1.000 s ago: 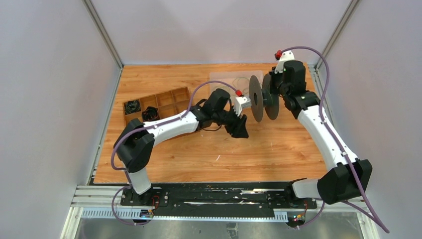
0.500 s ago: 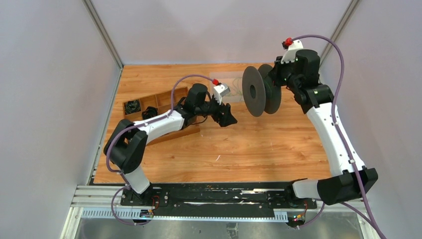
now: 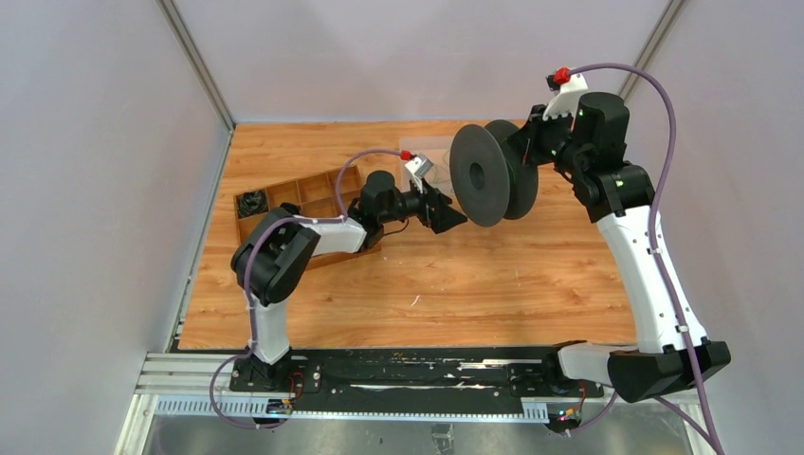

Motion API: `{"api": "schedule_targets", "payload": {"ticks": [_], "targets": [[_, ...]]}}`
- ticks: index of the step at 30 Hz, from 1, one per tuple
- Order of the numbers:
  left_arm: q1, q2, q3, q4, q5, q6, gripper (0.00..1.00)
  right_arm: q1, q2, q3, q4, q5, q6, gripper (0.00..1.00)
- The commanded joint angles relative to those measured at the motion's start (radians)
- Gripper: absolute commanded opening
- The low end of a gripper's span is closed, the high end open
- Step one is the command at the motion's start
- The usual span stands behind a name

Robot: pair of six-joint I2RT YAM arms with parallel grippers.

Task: Wrap the cables
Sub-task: Wrap the cable around the cable reel.

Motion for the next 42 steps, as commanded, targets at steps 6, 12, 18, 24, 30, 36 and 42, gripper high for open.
{"api": "schedule_targets", "payload": {"ticks": [6, 12, 18, 24, 30, 36, 42], "targets": [[0.004, 0.177, 0.013, 0.463, -0.020, -0.257, 0.93, -0.012, -0.036, 0.012, 0.031, -0.033, 0.040, 0.01], [0.004, 0.224, 0.065, 0.461, -0.030, -0.288, 0.93, -0.014, -0.026, 0.006, 0.039, -0.040, 0.048, 0.01], [0.003, 0.275, 0.138, 0.446, -0.034, -0.324, 0.90, -0.014, -0.017, 0.007, 0.042, -0.044, 0.054, 0.01], [0.003, 0.326, 0.222, 0.451, -0.022, -0.376, 0.78, -0.014, -0.018, -0.002, 0.044, -0.042, 0.052, 0.01], [0.002, 0.345, 0.244, 0.495, -0.009, -0.417, 0.71, -0.014, -0.010, -0.015, 0.049, -0.044, 0.052, 0.01], [0.003, 0.365, 0.268, 0.506, -0.008, -0.448, 0.57, -0.014, -0.001, -0.020, 0.052, -0.049, 0.055, 0.01], [0.004, 0.389, 0.311, 0.480, 0.024, -0.471, 0.26, -0.014, -0.003, -0.023, 0.052, -0.039, 0.048, 0.01]]}}
